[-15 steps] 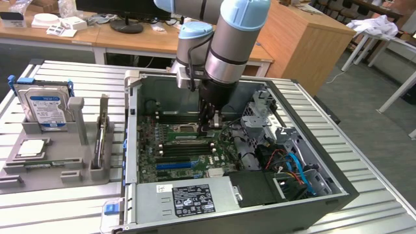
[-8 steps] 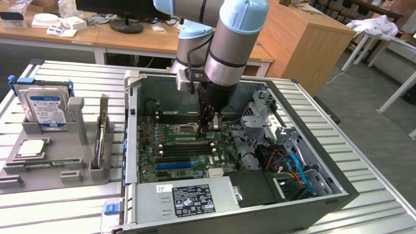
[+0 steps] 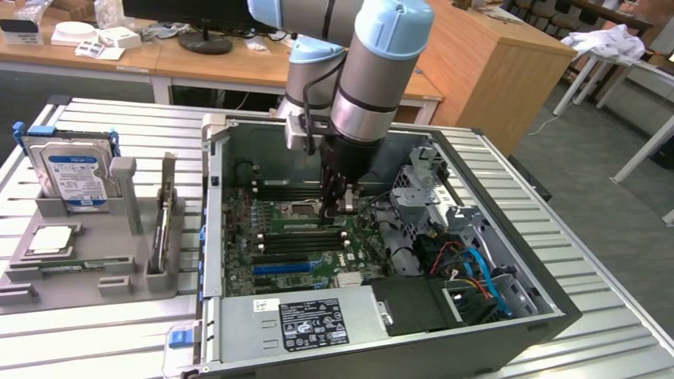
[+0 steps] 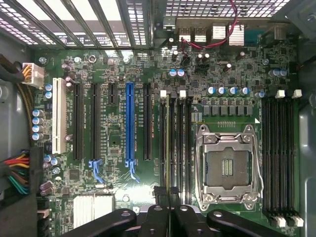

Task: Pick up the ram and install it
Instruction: 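Insert the ram into the slot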

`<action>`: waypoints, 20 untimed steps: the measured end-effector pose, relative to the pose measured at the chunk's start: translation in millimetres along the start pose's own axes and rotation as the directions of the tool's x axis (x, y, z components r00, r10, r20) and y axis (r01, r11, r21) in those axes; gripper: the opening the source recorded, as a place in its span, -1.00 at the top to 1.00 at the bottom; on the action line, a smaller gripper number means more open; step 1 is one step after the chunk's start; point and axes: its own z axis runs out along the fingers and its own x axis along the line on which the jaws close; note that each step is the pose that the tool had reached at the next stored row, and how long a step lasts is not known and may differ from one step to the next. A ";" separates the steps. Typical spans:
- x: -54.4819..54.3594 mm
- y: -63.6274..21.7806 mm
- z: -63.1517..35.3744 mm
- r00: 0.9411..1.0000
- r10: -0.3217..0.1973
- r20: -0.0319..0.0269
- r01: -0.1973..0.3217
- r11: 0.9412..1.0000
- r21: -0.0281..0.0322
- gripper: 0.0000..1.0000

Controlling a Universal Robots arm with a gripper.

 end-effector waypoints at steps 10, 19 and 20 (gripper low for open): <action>0.1 -0.1 3.9 1.000 0.000 0.000 0.000 1.000 0.000 0.76; 0.1 -0.2 8.1 1.000 0.000 0.000 0.000 1.000 0.000 0.76; 0.2 -0.3 8.4 1.000 0.000 0.000 0.000 1.000 0.000 0.76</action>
